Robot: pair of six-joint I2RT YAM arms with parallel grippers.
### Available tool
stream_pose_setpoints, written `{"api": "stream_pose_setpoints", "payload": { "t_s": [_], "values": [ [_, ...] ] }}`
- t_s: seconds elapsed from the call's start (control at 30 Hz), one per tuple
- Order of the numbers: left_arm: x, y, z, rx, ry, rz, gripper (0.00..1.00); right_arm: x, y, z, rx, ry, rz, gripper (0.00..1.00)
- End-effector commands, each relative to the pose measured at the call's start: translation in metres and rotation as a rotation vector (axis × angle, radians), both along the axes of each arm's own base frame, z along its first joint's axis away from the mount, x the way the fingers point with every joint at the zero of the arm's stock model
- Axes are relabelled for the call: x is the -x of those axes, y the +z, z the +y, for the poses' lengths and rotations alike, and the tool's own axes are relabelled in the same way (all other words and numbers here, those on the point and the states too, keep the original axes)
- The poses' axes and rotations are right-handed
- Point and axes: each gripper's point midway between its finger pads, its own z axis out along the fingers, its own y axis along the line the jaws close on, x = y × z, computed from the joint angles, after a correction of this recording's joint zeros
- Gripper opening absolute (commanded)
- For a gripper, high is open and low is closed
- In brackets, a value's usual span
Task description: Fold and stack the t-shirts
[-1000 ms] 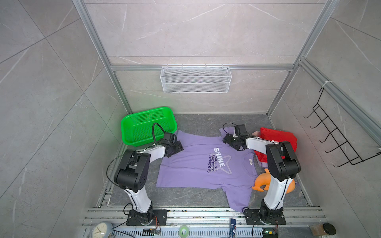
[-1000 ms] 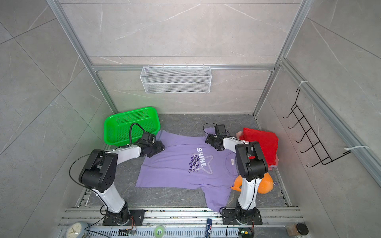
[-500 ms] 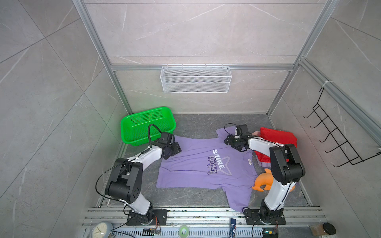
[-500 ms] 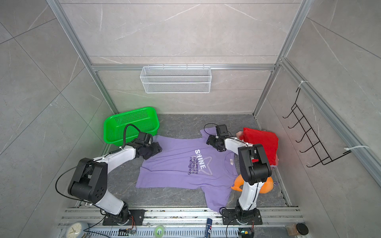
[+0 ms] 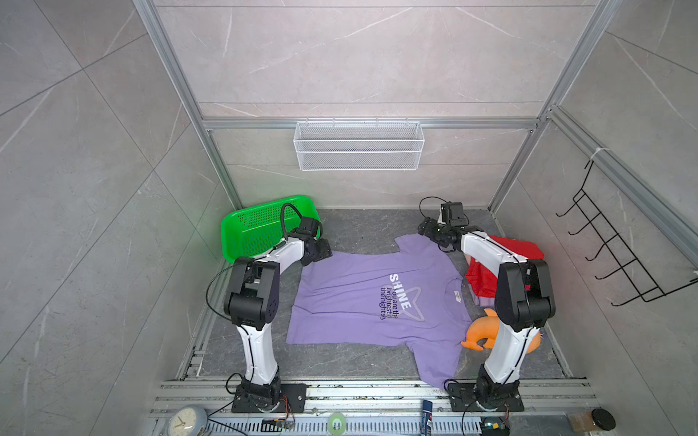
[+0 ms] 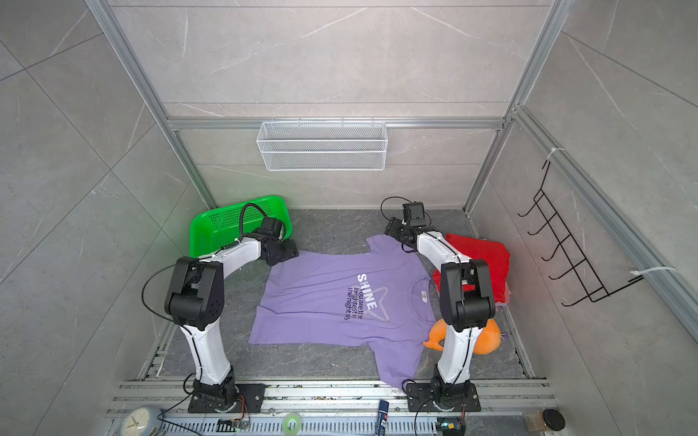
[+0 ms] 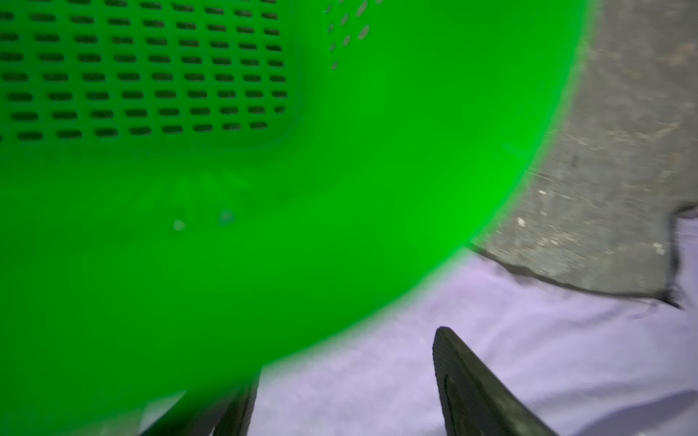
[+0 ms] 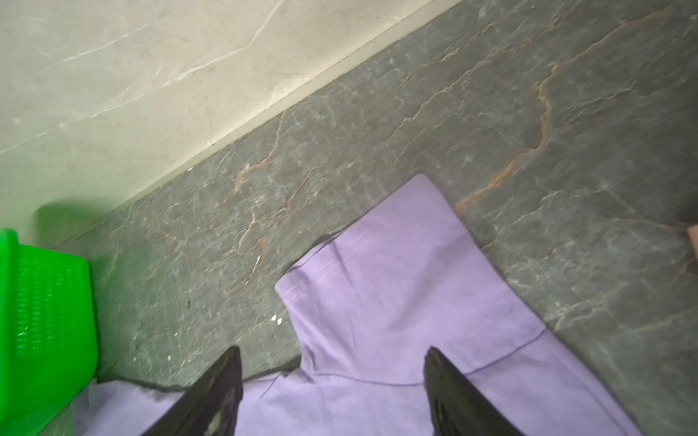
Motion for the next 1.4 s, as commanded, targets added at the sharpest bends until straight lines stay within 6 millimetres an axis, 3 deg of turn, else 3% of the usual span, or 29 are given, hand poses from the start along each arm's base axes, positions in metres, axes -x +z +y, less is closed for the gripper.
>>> {"api": "stream_pose_setpoints", "payload": {
  "t_s": [0.0,0.33,0.47,0.7,1.0,1.1,1.23,1.37],
  "values": [
    [-0.018,0.007,0.010,-0.041,-0.038,-0.019,0.74,-0.003,-0.016,-0.005,0.022,0.005,0.044,0.77],
    [-0.068,0.009,0.025,-0.088,-0.061,-0.052,0.75,-0.011,-0.035,-0.011,0.027,-0.003,0.075,0.76],
    [-0.065,0.005,0.027,-0.097,-0.060,-0.034,0.73,-0.014,-0.039,-0.016,0.056,-0.007,0.092,0.76],
    [-0.041,-0.009,0.033,-0.107,-0.047,-0.003,0.70,-0.029,-0.050,-0.030,0.119,-0.013,0.143,0.76],
    [-0.052,-0.021,0.030,-0.102,-0.050,0.005,0.66,-0.046,-0.068,-0.041,0.187,-0.017,0.197,0.76],
    [-0.055,-0.021,0.029,-0.095,-0.052,0.003,0.58,-0.050,-0.074,-0.041,0.195,-0.016,0.214,0.76],
    [-0.055,-0.017,0.029,-0.094,-0.040,-0.009,0.32,-0.054,-0.082,-0.042,0.204,-0.020,0.271,0.74],
    [-0.054,-0.008,0.030,-0.092,-0.036,-0.030,0.19,-0.056,-0.093,-0.041,0.192,-0.018,0.318,0.73]
  ]
}}
